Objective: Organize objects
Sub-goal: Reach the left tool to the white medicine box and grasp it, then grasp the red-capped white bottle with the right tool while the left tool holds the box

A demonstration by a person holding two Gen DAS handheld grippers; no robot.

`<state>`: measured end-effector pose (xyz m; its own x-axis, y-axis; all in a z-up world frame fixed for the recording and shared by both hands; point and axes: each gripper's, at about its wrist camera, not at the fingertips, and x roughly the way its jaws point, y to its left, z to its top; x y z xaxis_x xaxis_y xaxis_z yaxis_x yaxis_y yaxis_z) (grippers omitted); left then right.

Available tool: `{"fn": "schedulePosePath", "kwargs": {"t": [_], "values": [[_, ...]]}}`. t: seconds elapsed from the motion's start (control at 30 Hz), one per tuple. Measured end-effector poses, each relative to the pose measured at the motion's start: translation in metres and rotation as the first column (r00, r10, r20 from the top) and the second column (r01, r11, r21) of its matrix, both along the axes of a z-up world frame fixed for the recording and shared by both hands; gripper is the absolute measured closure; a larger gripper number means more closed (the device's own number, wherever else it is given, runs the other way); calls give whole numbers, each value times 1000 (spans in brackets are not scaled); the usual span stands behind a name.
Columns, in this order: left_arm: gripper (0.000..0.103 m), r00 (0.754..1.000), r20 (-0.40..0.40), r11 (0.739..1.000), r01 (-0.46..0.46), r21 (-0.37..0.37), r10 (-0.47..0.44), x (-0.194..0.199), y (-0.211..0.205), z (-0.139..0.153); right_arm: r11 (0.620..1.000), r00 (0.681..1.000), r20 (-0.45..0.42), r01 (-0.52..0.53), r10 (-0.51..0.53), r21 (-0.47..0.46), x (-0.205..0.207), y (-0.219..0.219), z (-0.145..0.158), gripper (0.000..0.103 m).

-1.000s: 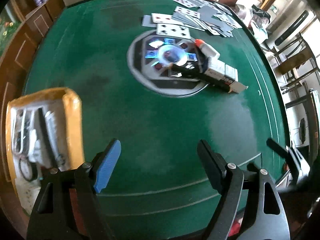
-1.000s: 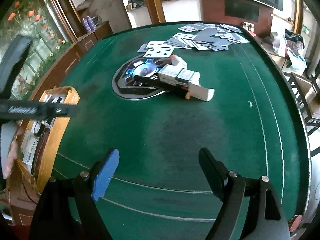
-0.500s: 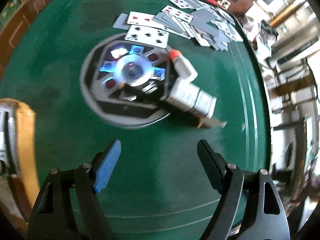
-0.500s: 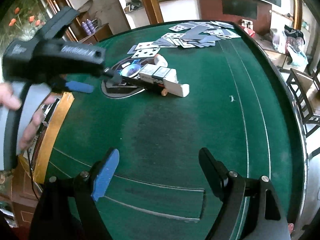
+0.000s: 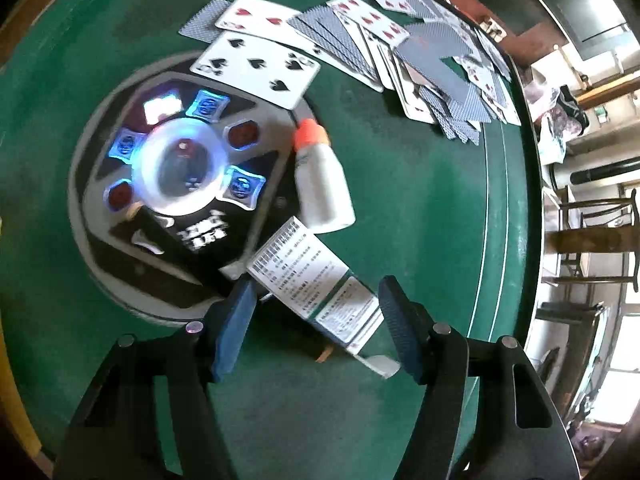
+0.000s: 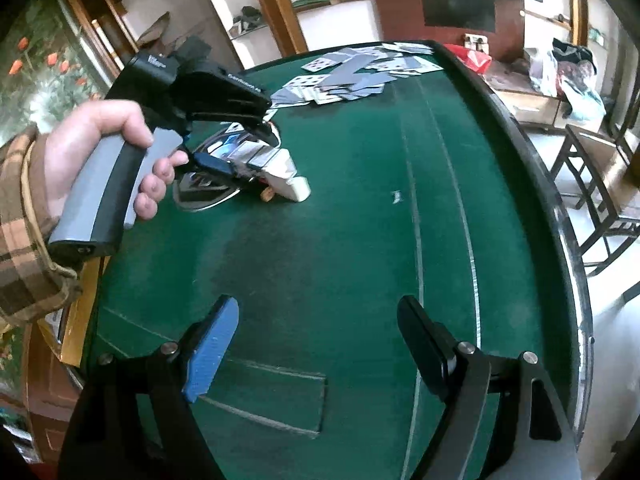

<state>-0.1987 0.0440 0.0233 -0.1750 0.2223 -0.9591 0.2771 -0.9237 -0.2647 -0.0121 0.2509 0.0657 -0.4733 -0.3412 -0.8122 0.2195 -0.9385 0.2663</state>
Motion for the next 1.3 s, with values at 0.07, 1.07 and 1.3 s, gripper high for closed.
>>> {"fn": "schedulePosePath", "kwargs": {"t": [0.07,1.07,1.3], "values": [[42,1000,10,999,23,-28,-23,-5,5,-2,1000,1000,-2,4,-4,-9,-4,4,0,21],[69,948,-29,932,306,-195,-317,229,-63,-22,993,992,43,-117,117,-6,-205,-106,-15,47],[69,974,-38,957,211,-201,-223,260,-127,-26,984,993,116,12,-33,178,-237,-135,-47,63]]}}
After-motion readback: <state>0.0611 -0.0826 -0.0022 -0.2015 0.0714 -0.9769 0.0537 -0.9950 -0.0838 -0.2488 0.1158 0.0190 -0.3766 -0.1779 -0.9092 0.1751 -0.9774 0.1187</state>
